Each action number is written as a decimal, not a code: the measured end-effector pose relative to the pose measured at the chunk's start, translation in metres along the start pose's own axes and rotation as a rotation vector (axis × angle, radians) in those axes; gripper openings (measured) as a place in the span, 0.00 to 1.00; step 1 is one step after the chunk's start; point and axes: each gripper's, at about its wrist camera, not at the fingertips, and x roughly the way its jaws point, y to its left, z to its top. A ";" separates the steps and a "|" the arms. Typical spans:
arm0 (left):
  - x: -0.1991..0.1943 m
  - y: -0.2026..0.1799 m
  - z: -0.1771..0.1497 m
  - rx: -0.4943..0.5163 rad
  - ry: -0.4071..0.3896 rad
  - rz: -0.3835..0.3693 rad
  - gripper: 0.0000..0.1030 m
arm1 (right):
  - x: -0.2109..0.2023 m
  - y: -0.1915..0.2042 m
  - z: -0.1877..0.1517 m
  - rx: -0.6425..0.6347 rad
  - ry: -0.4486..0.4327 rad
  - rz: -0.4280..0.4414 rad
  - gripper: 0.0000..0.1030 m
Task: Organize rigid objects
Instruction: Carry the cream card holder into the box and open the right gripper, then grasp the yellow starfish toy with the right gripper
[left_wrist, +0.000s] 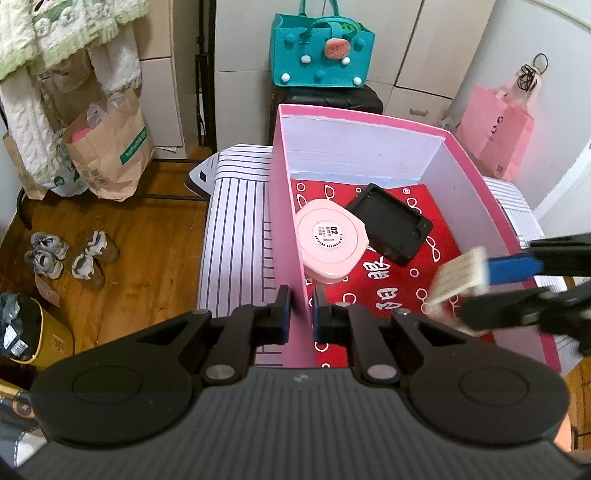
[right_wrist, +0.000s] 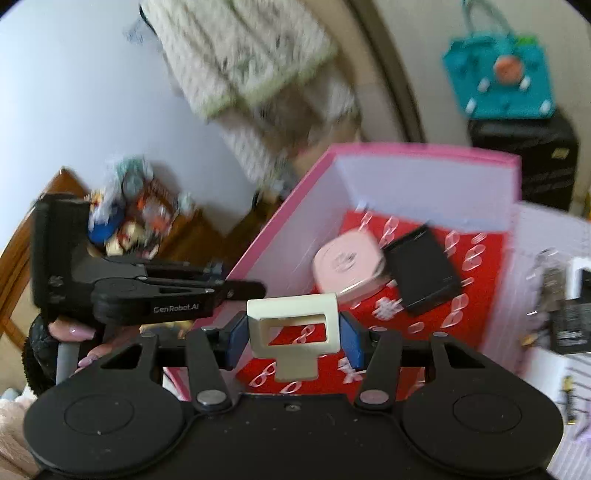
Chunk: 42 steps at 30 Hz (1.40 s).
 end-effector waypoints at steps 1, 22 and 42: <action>0.000 0.000 0.000 0.004 0.000 -0.001 0.10 | 0.012 0.002 0.004 0.009 0.037 -0.002 0.56; 0.001 0.008 -0.003 -0.013 -0.016 -0.053 0.12 | 0.092 -0.023 0.025 0.146 0.222 -0.128 0.57; -0.002 0.006 -0.002 -0.033 -0.017 -0.039 0.11 | -0.112 -0.092 -0.025 0.082 -0.172 -0.320 0.62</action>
